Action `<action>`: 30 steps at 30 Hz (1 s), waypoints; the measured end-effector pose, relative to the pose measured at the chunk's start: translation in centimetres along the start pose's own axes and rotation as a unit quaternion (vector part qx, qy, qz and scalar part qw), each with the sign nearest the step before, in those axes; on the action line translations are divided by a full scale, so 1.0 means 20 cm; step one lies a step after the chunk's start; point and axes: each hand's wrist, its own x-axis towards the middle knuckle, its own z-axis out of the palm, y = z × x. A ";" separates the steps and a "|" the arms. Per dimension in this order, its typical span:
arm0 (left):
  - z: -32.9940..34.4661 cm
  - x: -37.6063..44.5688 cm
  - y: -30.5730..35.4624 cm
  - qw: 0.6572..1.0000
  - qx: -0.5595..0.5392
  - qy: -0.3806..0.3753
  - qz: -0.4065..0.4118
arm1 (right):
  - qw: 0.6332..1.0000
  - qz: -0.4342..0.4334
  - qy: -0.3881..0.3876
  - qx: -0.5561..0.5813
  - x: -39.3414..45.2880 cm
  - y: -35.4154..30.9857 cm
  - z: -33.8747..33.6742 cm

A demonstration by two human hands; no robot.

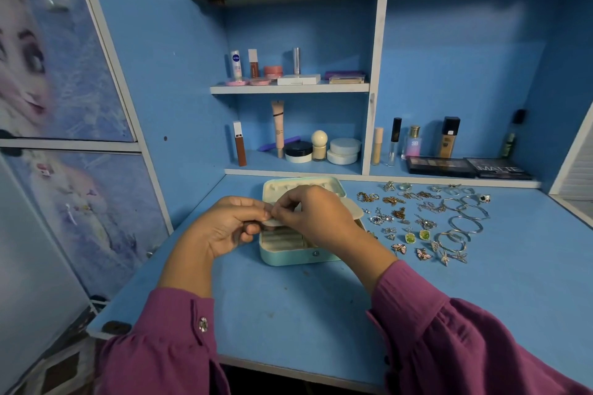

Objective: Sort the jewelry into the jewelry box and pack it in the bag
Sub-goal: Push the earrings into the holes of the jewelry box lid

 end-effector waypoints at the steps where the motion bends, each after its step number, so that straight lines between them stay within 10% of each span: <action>1: 0.00 0.00 0.00 1.000 0.000 0.001 0.000 | 1.000 0.001 0.003 0.001 0.00 0.00 0.00; 30: -0.01 0.01 0.00 1.000 0.005 -0.005 -0.008 | 0.997 0.042 -0.020 0.067 0.02 0.04 0.02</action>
